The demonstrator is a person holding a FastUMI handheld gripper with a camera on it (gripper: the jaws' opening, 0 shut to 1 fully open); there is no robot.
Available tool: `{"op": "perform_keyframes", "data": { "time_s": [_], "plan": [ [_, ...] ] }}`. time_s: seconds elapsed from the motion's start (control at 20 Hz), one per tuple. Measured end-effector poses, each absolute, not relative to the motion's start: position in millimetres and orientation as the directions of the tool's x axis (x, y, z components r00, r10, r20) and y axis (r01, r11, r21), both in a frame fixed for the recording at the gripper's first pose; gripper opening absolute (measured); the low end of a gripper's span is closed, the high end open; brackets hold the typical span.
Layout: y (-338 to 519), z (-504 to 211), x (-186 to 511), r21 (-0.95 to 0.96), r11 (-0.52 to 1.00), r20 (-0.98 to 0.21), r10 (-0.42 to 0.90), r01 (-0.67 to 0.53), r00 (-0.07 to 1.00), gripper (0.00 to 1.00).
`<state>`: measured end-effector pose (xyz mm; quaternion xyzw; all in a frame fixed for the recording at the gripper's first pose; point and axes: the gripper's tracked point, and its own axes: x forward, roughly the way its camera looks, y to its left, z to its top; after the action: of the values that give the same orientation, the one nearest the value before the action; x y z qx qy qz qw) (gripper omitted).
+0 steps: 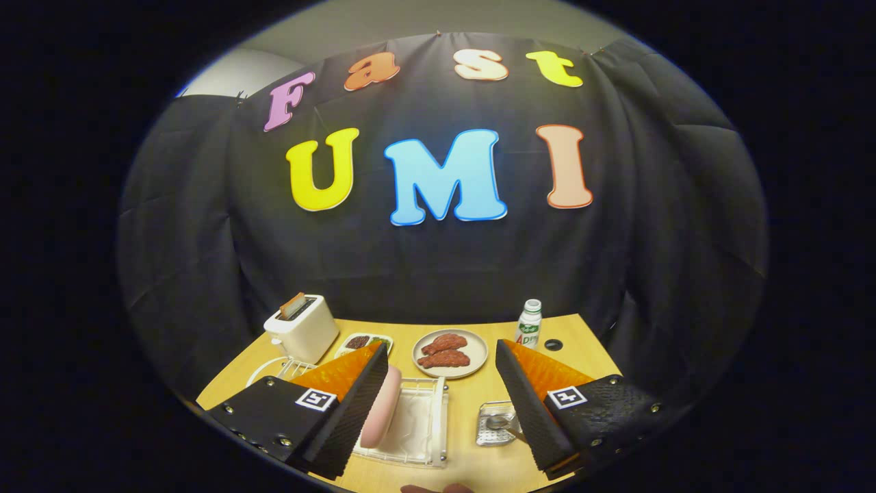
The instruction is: Take the plate from the dish rack, then take the spoon from the basket and place it into the plate.
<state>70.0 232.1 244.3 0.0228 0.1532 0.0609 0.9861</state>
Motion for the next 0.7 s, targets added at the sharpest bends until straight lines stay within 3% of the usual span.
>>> {"op": "perform_keyframes", "data": {
  "time_s": [0.3, 0.7],
  "plan": [
    [271, 199, 77, 0.107, 0.985, -0.536, 0.17, -0.133, 0.827, 0.96],
    [297, 153, 99, 0.039, 0.989, -0.774, 0.12, -0.142, 0.621, 0.97]
  ]
}}
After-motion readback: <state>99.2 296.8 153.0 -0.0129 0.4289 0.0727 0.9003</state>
